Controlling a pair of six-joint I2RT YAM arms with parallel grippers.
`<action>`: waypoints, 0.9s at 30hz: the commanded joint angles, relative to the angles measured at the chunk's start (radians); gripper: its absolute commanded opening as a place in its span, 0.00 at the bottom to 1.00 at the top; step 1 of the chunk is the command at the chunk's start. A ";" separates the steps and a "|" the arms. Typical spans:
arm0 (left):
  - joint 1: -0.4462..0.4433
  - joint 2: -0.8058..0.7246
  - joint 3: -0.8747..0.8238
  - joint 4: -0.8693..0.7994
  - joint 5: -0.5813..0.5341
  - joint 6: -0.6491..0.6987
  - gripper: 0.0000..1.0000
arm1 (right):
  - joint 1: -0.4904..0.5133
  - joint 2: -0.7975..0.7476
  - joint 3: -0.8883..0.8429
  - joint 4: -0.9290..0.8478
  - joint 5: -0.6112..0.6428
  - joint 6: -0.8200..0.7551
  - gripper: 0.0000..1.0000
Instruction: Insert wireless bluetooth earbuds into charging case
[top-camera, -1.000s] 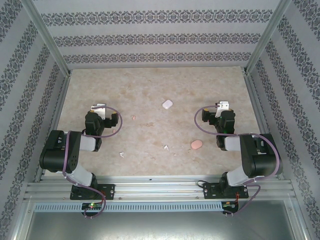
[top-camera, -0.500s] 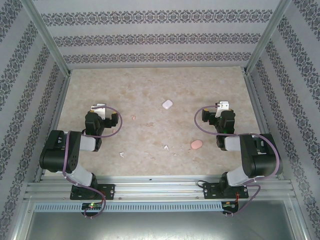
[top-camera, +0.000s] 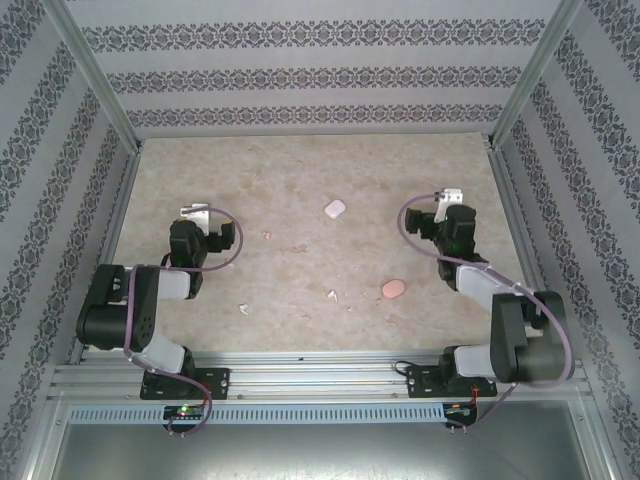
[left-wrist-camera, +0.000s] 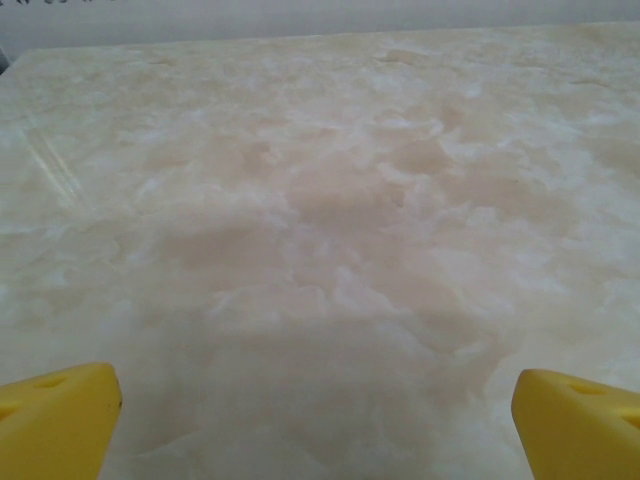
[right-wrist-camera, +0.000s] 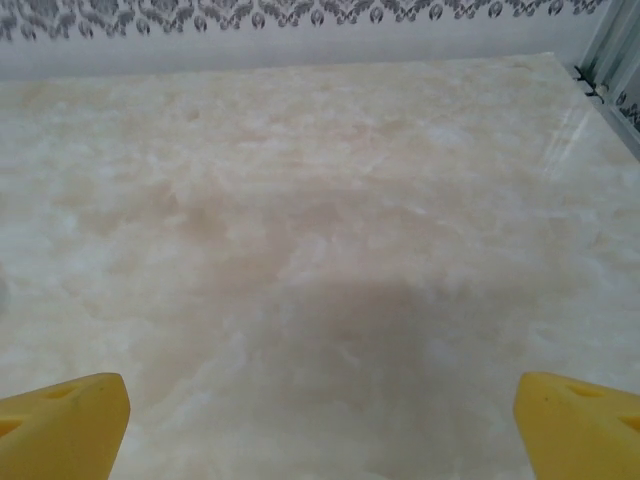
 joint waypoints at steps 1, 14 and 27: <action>0.010 -0.062 0.057 -0.135 -0.036 -0.025 1.00 | -0.001 -0.070 0.135 -0.436 -0.014 0.149 0.98; -0.021 -0.153 0.288 -0.585 0.305 -0.247 1.00 | 0.353 -0.272 0.167 -0.996 0.101 0.505 0.94; -0.344 0.141 0.719 -1.021 0.279 0.052 1.00 | 0.505 -0.207 0.277 -1.138 0.108 0.657 0.93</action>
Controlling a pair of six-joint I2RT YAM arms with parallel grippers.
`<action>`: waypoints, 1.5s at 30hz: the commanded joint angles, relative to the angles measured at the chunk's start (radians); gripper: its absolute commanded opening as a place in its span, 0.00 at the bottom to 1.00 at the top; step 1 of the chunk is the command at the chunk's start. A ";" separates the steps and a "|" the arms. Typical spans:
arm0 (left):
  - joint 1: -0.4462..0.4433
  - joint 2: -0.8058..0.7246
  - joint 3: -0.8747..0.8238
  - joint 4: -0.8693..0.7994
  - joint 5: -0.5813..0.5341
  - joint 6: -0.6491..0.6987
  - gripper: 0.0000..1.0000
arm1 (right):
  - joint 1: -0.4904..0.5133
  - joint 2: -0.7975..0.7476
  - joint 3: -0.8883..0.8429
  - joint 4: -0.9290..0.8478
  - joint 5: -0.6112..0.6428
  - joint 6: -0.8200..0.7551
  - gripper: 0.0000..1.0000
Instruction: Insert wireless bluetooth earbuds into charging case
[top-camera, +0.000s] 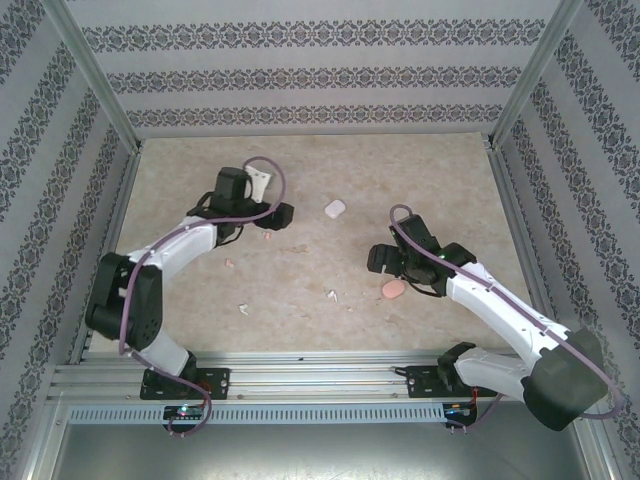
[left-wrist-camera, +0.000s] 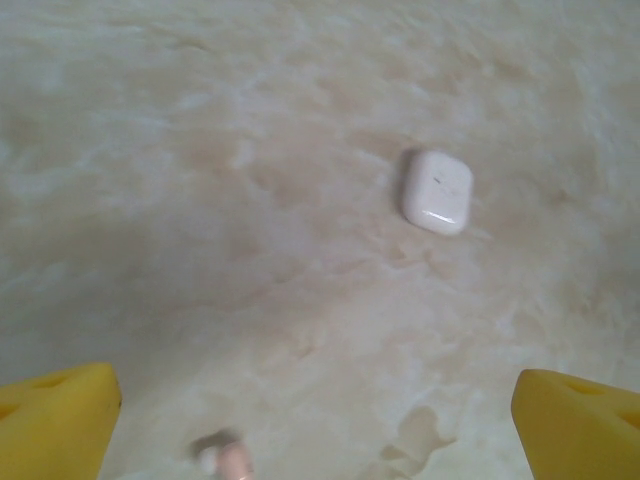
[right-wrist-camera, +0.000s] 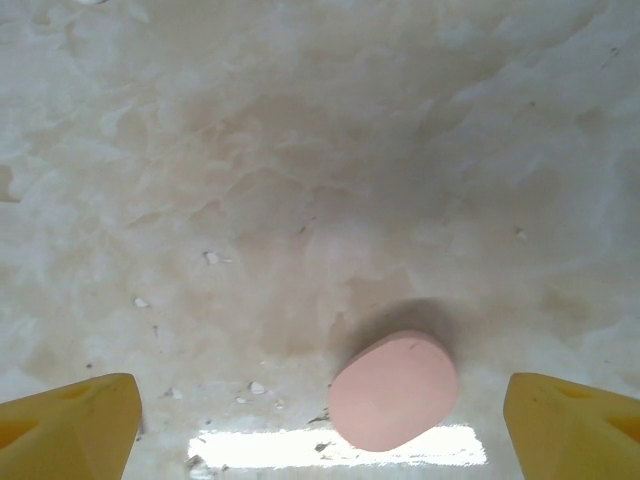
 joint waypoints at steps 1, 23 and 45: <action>-0.053 0.085 0.113 -0.160 -0.007 0.102 1.00 | 0.015 -0.011 0.024 -0.076 0.028 0.065 0.93; -0.213 0.742 0.880 -0.510 -0.072 0.159 0.81 | 0.015 -0.029 -0.075 -0.049 0.020 0.113 0.93; -0.217 0.820 0.924 -0.523 -0.030 0.219 0.51 | -0.040 -0.069 -0.086 -0.009 -0.059 0.115 0.93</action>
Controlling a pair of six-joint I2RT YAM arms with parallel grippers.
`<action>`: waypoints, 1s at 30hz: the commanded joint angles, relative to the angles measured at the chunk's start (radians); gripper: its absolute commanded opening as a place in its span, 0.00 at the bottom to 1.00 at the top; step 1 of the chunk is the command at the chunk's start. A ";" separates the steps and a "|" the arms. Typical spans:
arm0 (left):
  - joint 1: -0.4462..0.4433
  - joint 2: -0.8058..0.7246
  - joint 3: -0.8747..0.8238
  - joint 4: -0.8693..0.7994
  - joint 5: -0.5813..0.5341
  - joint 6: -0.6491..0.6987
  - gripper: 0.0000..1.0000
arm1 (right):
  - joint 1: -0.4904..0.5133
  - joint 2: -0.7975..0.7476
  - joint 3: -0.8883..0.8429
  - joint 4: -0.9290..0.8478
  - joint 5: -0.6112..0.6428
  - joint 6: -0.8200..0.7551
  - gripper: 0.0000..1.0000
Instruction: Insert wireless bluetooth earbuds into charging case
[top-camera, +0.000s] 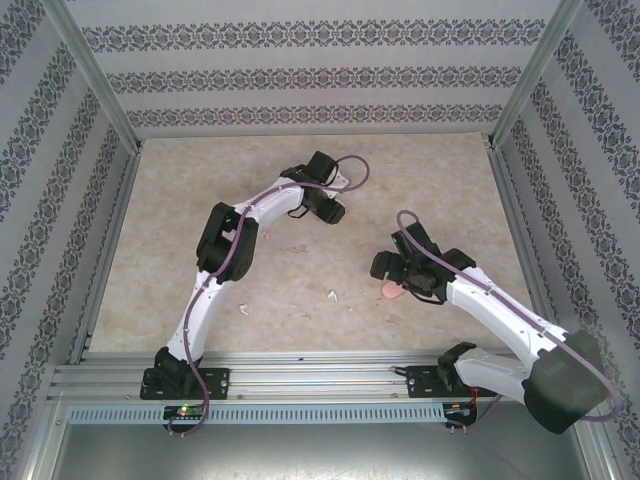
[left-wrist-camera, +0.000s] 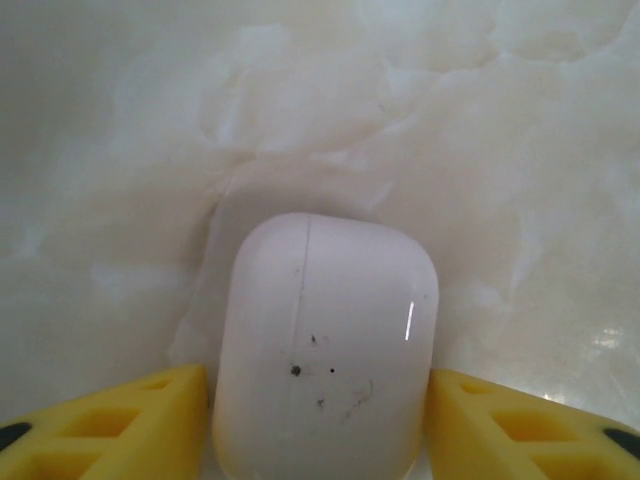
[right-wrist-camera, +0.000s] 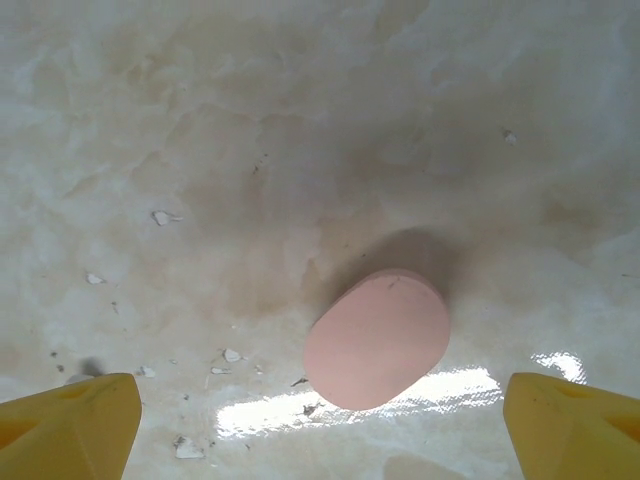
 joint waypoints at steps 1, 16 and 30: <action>-0.009 -0.029 -0.077 -0.002 0.069 0.037 0.49 | -0.021 -0.054 -0.017 -0.002 -0.029 0.004 0.92; -0.010 -0.417 -0.650 0.313 0.209 0.133 0.40 | -0.097 -0.035 0.040 0.075 -0.300 -0.001 0.81; -0.028 -0.784 -0.970 0.380 0.353 0.164 0.35 | -0.056 0.121 0.174 0.213 -0.567 -0.005 0.67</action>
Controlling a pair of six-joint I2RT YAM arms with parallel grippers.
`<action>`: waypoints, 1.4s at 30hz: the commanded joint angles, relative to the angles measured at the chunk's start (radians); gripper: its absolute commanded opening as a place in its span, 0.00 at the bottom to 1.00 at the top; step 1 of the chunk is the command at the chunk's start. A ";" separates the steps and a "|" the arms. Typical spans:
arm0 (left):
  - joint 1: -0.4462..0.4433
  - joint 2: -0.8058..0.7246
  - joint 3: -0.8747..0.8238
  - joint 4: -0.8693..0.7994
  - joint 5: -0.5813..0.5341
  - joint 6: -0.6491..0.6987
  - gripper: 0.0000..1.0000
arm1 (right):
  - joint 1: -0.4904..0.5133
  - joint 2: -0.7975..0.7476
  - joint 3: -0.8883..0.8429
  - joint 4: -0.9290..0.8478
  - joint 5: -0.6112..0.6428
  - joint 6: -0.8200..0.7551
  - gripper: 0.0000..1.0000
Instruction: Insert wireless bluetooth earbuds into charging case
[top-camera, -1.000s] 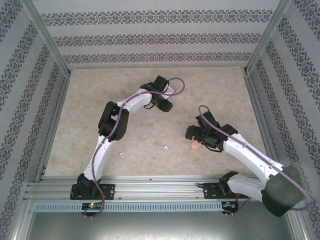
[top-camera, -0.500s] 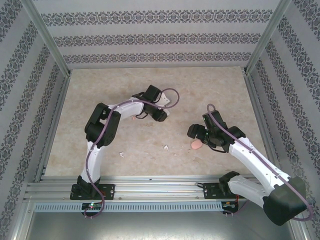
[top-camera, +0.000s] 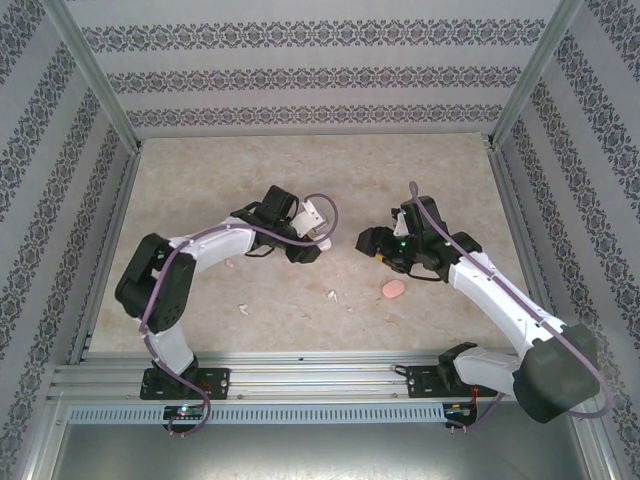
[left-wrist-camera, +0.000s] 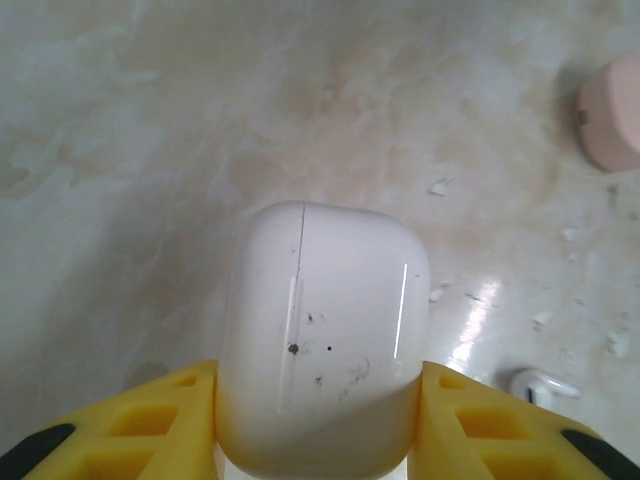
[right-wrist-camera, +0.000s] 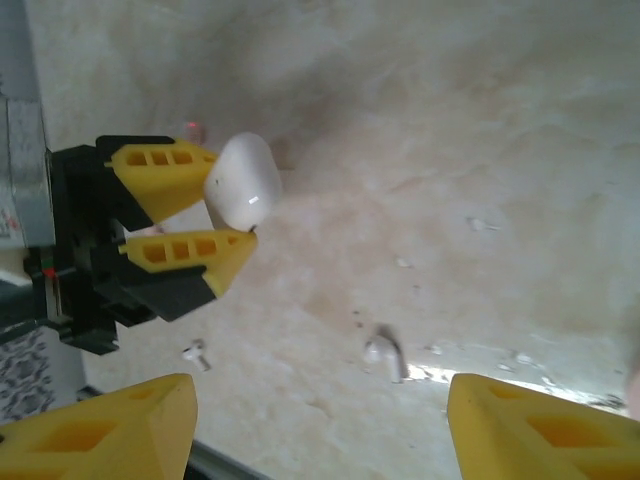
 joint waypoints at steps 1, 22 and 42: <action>-0.026 -0.084 -0.047 0.053 0.067 0.032 0.35 | 0.042 0.044 0.053 0.030 -0.097 -0.019 0.69; -0.065 -0.279 -0.145 0.090 0.153 -0.039 0.29 | 0.104 0.231 0.148 0.142 -0.256 -0.001 0.71; -0.054 -0.368 -0.115 -0.005 0.038 -0.132 0.74 | 0.098 0.233 0.135 0.266 -0.293 0.003 0.04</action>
